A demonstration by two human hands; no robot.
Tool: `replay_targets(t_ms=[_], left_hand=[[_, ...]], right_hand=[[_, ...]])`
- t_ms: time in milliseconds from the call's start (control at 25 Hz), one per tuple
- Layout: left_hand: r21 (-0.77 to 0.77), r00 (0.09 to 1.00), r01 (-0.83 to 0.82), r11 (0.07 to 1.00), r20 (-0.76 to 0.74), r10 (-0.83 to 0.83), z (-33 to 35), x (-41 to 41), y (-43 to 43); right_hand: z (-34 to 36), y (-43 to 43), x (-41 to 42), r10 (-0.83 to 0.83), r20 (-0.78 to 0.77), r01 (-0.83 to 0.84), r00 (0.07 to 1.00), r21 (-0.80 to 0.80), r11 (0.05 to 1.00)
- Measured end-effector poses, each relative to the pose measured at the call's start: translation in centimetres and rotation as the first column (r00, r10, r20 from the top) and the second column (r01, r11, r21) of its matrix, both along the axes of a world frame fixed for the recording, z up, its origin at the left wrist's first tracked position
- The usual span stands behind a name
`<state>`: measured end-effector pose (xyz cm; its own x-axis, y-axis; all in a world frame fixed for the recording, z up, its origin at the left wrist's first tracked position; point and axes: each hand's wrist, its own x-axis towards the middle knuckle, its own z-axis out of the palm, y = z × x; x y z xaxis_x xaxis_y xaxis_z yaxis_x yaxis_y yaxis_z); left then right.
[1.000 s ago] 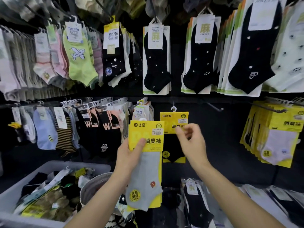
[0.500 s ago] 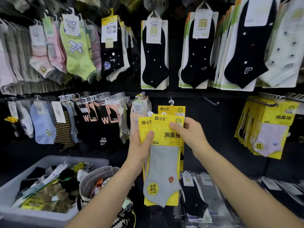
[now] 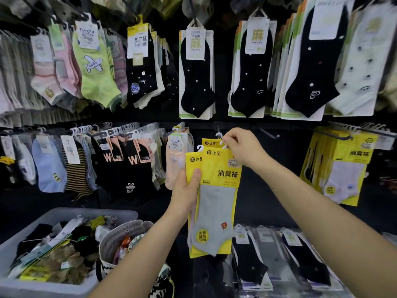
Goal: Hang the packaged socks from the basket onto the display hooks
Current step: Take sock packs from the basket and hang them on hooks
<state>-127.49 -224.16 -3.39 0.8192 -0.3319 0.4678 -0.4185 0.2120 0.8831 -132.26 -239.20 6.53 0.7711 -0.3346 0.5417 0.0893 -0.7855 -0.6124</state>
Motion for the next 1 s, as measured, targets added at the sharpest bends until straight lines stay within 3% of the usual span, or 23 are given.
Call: replay_targets(t_ms=[120, 320, 520, 640, 720, 880, 1000], left_hand=[[-0.052, 0.997, -0.050, 0.997, -0.057, 0.047, 0.1, 0.8, 0.6], [-0.019, 0.979, -0.161, 0.987, -0.130, 0.157, -0.4, 2.4, 3.0], [0.030, 0.974, -0.215, 0.976, -0.063, 0.217, 0.3, 2.4, 5.1], [0.030, 0.967, -0.252, 0.967, -0.023, 0.252, 0.5, 2.1, 5.6], [0.020, 0.965, -0.263, 0.965, -0.001, 0.263, 0.4, 1.8, 5.6], [0.013, 0.977, -0.211, 0.977, 0.023, 0.210, 0.4, 0.3, 3.8], [-0.021, 0.992, -0.126, 0.992, -0.005, 0.126, 0.5, -1.0, 1.9]], right_hand=[[1.7, -0.3, 1.3, -0.034, 0.058, 0.030, 0.998, 0.057, 0.998], [1.5, -0.6, 3.1, -0.035, -0.003, 0.035, 0.999, 0.071, 0.997], [1.2, -1.0, 3.6, -0.060, -0.018, 0.062, 0.998, 0.139, 0.988], [0.4, -0.8, 2.4, -0.160, 0.156, 0.139, 0.975, 0.139, 0.981], [-0.9, -0.2, 1.1, -0.140, 0.282, 0.106, 0.949, 0.133, 0.986], [-3.5, 2.3, -0.7, 0.065, 0.087, -0.079, 0.994, 0.167, 0.983], [-3.9, 2.0, -1.2, 0.056, 0.076, -0.076, 0.996, 0.288, 0.955]])
